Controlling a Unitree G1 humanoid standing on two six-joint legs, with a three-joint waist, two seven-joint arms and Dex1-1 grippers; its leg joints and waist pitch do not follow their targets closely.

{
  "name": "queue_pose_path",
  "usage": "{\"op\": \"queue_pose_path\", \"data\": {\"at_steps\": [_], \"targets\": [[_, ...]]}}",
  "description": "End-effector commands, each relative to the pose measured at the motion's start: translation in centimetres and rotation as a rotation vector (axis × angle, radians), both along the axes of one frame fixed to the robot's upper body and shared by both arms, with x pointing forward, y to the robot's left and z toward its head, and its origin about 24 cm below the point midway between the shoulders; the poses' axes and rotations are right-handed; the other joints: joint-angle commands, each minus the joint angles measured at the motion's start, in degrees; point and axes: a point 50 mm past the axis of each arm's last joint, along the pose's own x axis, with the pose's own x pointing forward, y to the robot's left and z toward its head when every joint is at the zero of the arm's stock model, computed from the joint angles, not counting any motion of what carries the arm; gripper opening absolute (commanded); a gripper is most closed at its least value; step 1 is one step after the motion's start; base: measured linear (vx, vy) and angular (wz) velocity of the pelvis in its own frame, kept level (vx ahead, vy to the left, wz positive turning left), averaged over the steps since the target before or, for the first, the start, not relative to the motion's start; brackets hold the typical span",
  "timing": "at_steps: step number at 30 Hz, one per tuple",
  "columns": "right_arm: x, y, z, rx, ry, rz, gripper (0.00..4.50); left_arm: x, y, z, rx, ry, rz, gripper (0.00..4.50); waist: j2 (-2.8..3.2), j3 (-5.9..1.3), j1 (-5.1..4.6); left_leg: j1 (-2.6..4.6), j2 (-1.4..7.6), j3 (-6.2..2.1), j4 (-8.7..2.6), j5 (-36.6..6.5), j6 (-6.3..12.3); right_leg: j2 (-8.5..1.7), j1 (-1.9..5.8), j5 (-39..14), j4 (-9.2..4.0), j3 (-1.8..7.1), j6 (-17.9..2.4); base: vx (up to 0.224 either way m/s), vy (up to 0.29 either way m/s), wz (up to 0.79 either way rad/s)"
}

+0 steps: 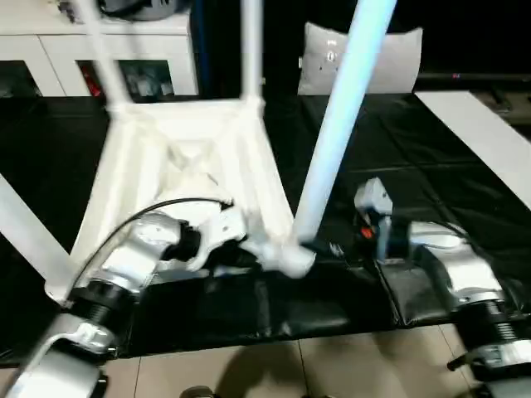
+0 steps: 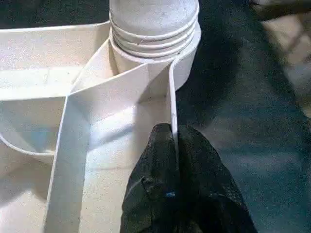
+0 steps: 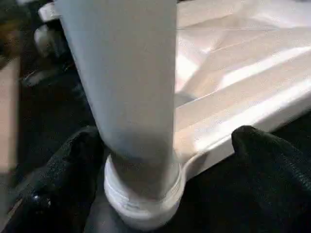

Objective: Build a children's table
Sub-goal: Rotate leg to tighten

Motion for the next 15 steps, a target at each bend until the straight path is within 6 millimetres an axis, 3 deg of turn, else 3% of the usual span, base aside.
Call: {"op": "queue_pose_path", "data": {"at_steps": [1, 4, 7, 9, 10, 14, 15], "targets": [[-0.5, 0.2, 0.2, -0.008, 0.007, 0.078, 4.30, -0.5, -1.4, 0.7, 0.010, -0.007, -0.153, 0.00, -0.12, -3.82, -0.23, 0.63, 1.61, -0.20, -4.25, -15.0, 2.64, -3.91, 3.06, -28.9, -5.56, 3.26, -4.0, 0.000, 0.000, 0.00], [-0.9, 0.6, 0.0, -0.015, 0.060, 0.150, 4.30, -0.9, -1.3, 0.6, 0.038, 0.007, -0.208, 0.00, -0.02, -3.91, -0.15, 0.48, 1.79, -0.34, -4.38, -14.8, 2.71, -3.85, 3.28, -27.3, -5.28, 3.24, -4.9, 0.000, 0.000, 0.00], [-1.1, 0.9, -0.2, -0.018, 0.086, 0.187, 3.95, -0.8, -1.5, 0.6, 0.038, 0.004, -0.214, 0.00, -0.09, -3.98, -0.05, 0.56, 1.83, -0.26, -4.36, -14.4, 2.59, -3.89, 3.25, -25.9, -5.07, 3.38, -5.7, 0.000, 0.000, 0.00], [-1.2, 1.0, -0.4, -0.018, 0.096, 0.197, 3.92, -0.8, -1.5, 0.6, 0.039, 0.003, -0.218, 0.00, -0.18, -4.02, 0.10, 0.51, 1.82, -0.25, -4.35, -14.0, 2.50, -4.00, 3.31, -25.9, -5.01, 3.42, -5.7, 0.000, 0.000, 0.00], [-1.2, 1.0, -0.4, -0.018, 0.099, 0.201, 3.65, -0.8, -1.5, 0.6, 0.039, 0.003, -0.221, 0.00, -0.20, -4.01, 0.17, 0.45, 1.77, -0.23, -4.33, -13.9, 2.44, -4.03, 3.35, -26.2, -5.04, 3.41, -5.5, 0.000, 0.000, 0.00], [-1.2, 1.2, -0.5, 0.002, 0.117, 0.213, 3.45, -0.9, -1.6, 0.6, 0.038, 0.004, -0.233, 0.00, -0.21, -4.04, 0.21, 0.37, 1.76, -0.25, -4.33, -13.3, 2.40, -4.02, 3.41, -26.2, -5.02, 3.37, -5.3, 0.000, 0.000, 0.00], [-1.2, 1.2, -0.5, 0.007, 0.122, 0.217, 3.20, -0.9, -1.5, 0.6, 0.038, 0.005, -0.235, 0.00, -0.14, -4.06, 0.23, 0.39, 1.75, -0.25, -4.33, -13.4, 2.40, -4.00, 3.40, -26.3, -5.06, 3.37, -5.2, 0.000, 0.000, 0.00]]}}
